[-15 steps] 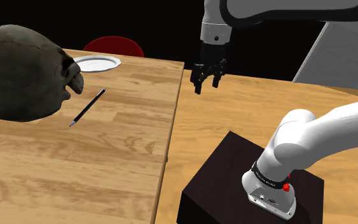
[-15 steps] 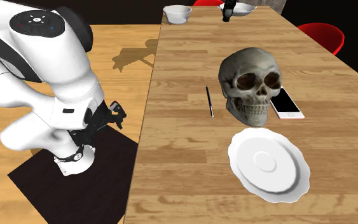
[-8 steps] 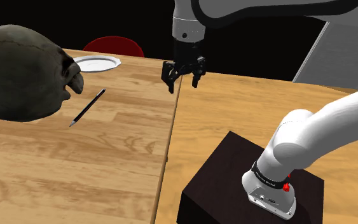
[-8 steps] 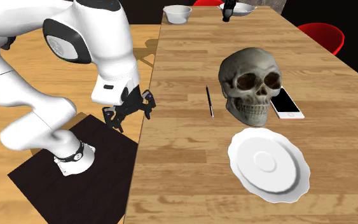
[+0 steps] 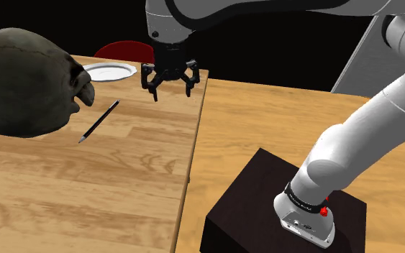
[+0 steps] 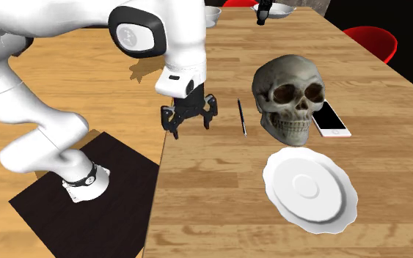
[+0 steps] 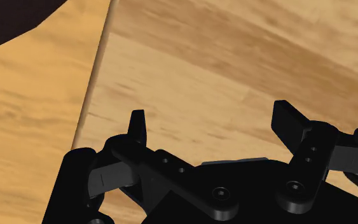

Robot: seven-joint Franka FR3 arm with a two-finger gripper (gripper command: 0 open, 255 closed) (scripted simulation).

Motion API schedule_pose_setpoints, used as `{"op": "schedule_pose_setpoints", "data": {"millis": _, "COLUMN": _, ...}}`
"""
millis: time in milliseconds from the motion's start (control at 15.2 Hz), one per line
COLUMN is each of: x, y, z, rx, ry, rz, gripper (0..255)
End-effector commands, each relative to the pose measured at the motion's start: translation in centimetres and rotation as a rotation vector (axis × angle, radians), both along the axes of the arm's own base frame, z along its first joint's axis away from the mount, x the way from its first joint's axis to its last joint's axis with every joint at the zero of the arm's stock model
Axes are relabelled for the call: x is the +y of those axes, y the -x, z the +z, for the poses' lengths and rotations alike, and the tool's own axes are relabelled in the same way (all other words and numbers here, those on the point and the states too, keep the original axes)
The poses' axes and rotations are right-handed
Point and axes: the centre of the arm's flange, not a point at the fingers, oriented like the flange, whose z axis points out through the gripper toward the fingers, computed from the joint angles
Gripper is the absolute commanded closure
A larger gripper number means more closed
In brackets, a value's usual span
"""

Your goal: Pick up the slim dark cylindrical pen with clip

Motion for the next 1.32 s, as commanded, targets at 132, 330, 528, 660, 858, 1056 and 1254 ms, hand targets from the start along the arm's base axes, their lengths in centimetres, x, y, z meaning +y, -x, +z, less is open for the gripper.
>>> {"op": "schedule_pose_setpoints", "data": {"millis": 132, "x": 4.2, "y": -3.6, "z": 0.6, "rx": -0.036, "ry": 0.028, "rz": -0.097, "gripper": 0}}
{"op": "schedule_pose_setpoints", "data": {"millis": 330, "x": 6.9, "y": -6.5, "z": 1.1, "rx": -0.062, "ry": 0.051, "rz": -0.166, "gripper": 0}}
{"op": "schedule_pose_setpoints", "data": {"millis": 528, "x": 9.5, "y": -9.5, "z": 1.6, "rx": -0.088, "ry": 0.074, "rz": -0.234, "gripper": 0}}
{"op": "schedule_pose_setpoints", "data": {"millis": 660, "x": 11.1, "y": -11.7, "z": 1.9, "rx": -0.105, "ry": 0.090, "rz": -0.280, "gripper": 0}}
{"op": "schedule_pose_setpoints", "data": {"millis": 858, "x": 11.4, "y": -12.1, "z": 0.9, "rx": -0.109, "ry": 0.092, "rz": -0.288, "gripper": 0}}
{"op": "schedule_pose_setpoints", "data": {"millis": 1056, "x": 11.4, "y": -12.1, "z": -0.7, "rx": -0.109, "ry": 0.092, "rz": -0.288, "gripper": 0}}
{"op": "schedule_pose_setpoints", "data": {"millis": 1254, "x": 11.4, "y": -12.1, "z": -2.0, "rx": -0.109, "ry": 0.092, "rz": -0.288, "gripper": 0}}
